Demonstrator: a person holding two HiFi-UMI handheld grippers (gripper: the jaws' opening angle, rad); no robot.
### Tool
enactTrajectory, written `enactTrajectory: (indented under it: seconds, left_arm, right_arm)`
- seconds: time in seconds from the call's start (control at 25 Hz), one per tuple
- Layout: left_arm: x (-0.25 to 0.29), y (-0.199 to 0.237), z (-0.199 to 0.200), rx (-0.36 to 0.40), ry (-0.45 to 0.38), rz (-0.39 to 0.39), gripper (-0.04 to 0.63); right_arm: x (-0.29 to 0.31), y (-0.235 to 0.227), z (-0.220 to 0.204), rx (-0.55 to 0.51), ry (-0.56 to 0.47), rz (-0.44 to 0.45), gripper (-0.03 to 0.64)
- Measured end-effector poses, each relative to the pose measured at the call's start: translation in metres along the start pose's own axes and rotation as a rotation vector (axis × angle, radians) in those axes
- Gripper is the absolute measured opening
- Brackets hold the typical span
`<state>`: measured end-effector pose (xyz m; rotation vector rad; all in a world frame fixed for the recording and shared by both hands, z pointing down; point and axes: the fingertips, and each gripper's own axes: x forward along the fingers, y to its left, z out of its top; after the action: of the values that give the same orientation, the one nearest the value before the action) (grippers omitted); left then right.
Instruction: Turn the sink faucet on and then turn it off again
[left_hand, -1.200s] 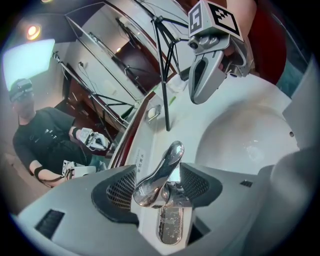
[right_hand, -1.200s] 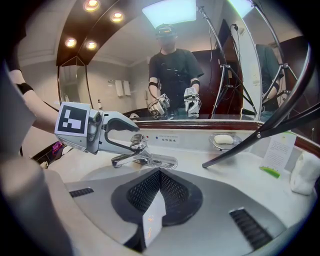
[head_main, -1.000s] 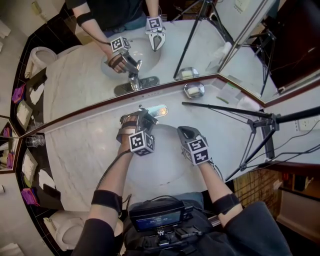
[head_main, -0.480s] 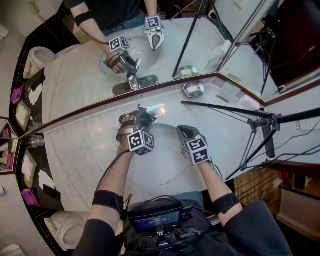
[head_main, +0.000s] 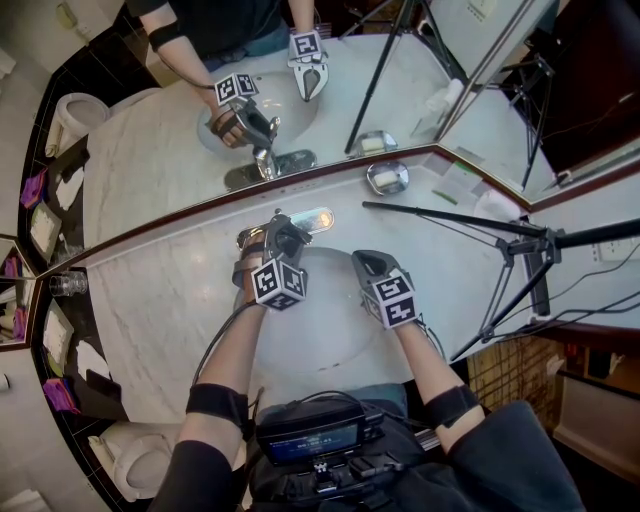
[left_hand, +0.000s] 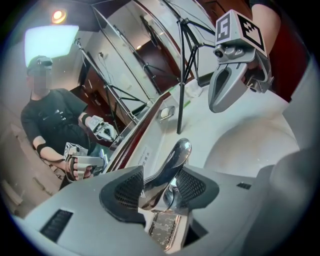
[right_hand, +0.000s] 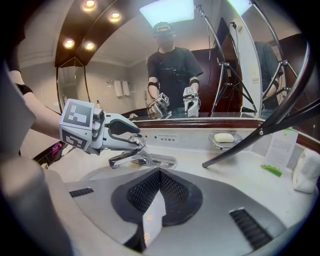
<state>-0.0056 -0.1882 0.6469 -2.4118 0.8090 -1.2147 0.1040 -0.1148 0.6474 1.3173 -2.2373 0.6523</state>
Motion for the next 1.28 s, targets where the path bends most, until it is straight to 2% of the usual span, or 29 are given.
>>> enactTrajectory:
  seconds: [0.12, 0.4, 0.88, 1.28]
  left_arm:
    - [-0.005, 0.008, 0.006, -0.059, -0.006, 0.024, 0.209]
    - [-0.009, 0.016, 0.006, -0.139, -0.015, 0.031, 0.209]
    - [-0.010, 0.031, -0.010, -0.345, -0.031, 0.011, 0.209]
    - [-0.011, 0.027, -0.010, -0.339, -0.019, -0.008, 0.190]
  right_arm:
    - [0.000, -0.001, -0.001, 0.001, 0.004, 0.002, 0.020]
    - [0.004, 0.004, 0.003, 0.001, 0.003, 0.010, 0.020]
    - [0.003, 0.007, 0.003, -0.002, -0.001, 0.015, 0.020]
    - [0.000, 0.010, 0.003, -0.002, -0.006, 0.019, 0.020]
